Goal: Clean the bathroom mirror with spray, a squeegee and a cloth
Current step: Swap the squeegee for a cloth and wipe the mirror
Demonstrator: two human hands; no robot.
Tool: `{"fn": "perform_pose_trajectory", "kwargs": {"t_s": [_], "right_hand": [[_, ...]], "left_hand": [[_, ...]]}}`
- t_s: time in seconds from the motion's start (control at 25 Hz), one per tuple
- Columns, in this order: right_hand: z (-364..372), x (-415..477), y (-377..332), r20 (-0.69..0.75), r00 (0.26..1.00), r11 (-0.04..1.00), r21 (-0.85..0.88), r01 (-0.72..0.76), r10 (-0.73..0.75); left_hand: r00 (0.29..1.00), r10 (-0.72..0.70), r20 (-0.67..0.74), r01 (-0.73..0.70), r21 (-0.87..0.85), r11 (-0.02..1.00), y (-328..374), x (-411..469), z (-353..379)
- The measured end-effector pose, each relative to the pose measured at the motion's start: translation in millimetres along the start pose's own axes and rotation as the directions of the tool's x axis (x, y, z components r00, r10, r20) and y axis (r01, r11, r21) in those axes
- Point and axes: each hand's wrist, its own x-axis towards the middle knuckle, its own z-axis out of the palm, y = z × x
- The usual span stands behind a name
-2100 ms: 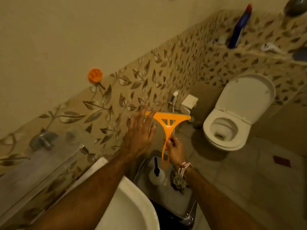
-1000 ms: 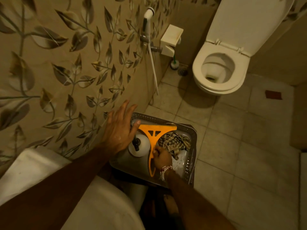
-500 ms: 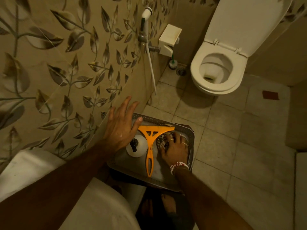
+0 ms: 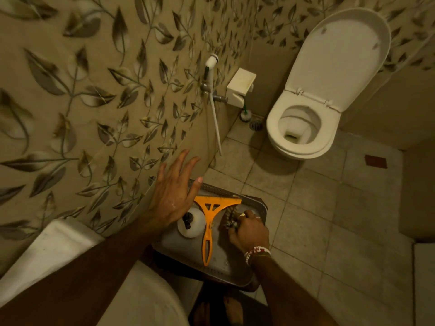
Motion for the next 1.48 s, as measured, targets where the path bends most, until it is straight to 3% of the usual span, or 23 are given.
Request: {"fn": "perform_pose_trajectory", "kwargs": {"t_s": [0.4,0.72,0.96,1.08,1.24,1.48], "right_hand": [[-163,-9,-74,-0.368,0.908,0.964,0.090,0.251,-0.202],[-220,-21,-77,-0.270,0.895,0.935,-0.112,0.337,-0.355],[-209,-41,-71,-0.259,0.880,0.917,-0.088,0.388,-0.397],[-200,-46,-66,-0.273,0.874,0.915,-0.076,0.396,-0.401],[-180,-47,-49,-0.276,0.888,0.927,-0.033,0.373,-0.367],[-150,-39,-2,-0.333,0.907,0.953,0.067,0.294,-0.257]], "left_hand": [[0.973,0.002,-0.229,0.010,0.053,0.999,56,23,-146],[0.935,-0.008,-0.354,0.044,0.094,0.995,66,-7,-203],[0.945,-0.074,-0.319,0.101,0.069,0.993,62,-26,-184],[0.968,-0.099,-0.230,0.108,0.024,0.994,65,-28,-154],[0.976,-0.191,0.100,0.205,-0.155,0.966,70,-25,-85],[0.780,-0.463,0.421,0.559,-0.136,0.818,67,-38,32]]}}
